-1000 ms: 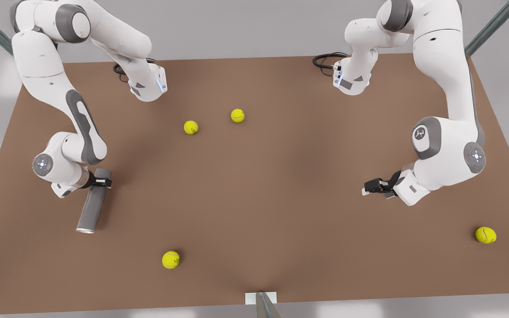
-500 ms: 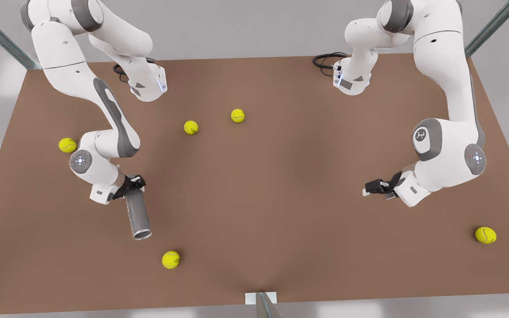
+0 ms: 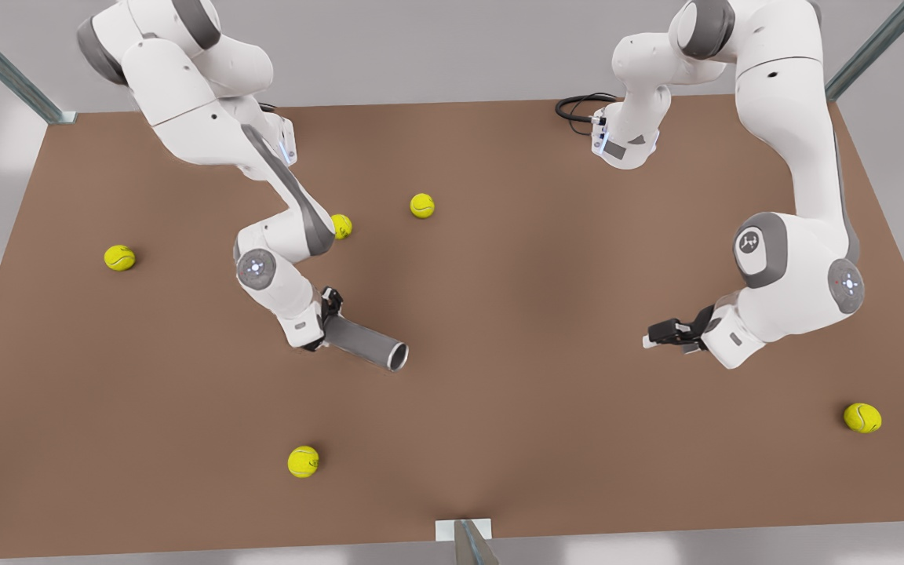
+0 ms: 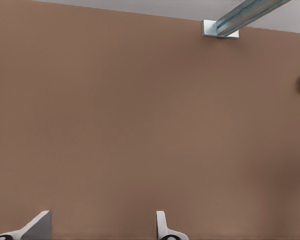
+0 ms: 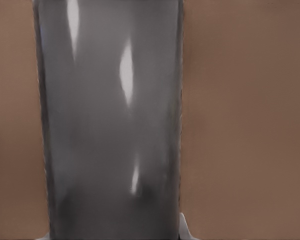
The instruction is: Put the tennis tube upright
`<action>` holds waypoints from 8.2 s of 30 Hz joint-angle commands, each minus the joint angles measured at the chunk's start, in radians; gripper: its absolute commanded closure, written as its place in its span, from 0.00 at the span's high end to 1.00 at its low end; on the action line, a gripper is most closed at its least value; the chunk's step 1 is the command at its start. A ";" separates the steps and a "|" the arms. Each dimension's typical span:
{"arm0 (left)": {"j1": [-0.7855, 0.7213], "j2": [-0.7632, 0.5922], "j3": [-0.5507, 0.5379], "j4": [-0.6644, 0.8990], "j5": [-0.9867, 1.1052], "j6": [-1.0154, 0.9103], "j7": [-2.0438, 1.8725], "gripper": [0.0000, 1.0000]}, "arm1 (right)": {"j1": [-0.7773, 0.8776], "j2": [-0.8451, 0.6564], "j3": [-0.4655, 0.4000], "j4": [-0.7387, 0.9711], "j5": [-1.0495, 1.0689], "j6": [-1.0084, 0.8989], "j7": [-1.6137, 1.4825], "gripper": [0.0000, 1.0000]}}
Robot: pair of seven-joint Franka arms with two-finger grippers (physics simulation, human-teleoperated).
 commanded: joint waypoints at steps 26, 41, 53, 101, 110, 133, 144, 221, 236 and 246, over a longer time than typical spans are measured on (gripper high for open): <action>0.010 0.041 0.001 0.003 -0.023 0.026 -0.002 0.99 | 0.293 0.151 -0.061 0.137 -0.001 0.090 -0.424 0.76; 0.000 0.044 0.000 0.000 -0.024 0.032 -0.003 0.99 | 0.503 0.300 -0.190 0.301 0.067 0.096 -0.370 0.78; -0.004 0.036 0.000 -0.008 -0.024 0.024 -0.015 0.99 | 0.347 -0.025 -0.187 0.134 0.133 -0.125 -0.289 1.00; 0.042 0.030 -0.444 -0.701 -1.368 0.626 0.538 0.98 | -0.215 -0.174 -0.166 0.395 -0.160 -0.694 0.677 1.00; 0.042 0.086 -0.445 -0.695 -1.411 0.623 0.603 0.98 | -0.216 -0.174 -0.153 0.392 -0.160 -0.694 0.680 1.00; 0.022 0.184 -0.445 -0.635 -1.548 0.620 0.736 0.98 | -0.216 -0.175 -0.153 0.393 -0.162 -0.708 0.667 1.00; 0.008 0.227 -0.447 -0.574 -1.584 0.621 0.755 0.98 | -0.227 -0.145 -0.140 0.433 -0.159 -0.708 0.679 1.00; 0.100 0.058 -0.505 -0.416 -0.929 0.609 -0.025 0.21 | -0.220 -0.037 -0.141 0.535 -0.148 -0.768 0.665 1.00; 0.128 -0.006 -0.504 -0.408 -0.575 0.555 -0.285 0.21 | -0.220 -0.034 -0.141 0.535 -0.148 -0.768 0.665 1.00; 0.155 -0.057 -0.501 -0.412 -0.227 0.517 -0.457 0.21 | -0.226 -0.034 -0.141 0.535 -0.149 -0.771 0.664 1.00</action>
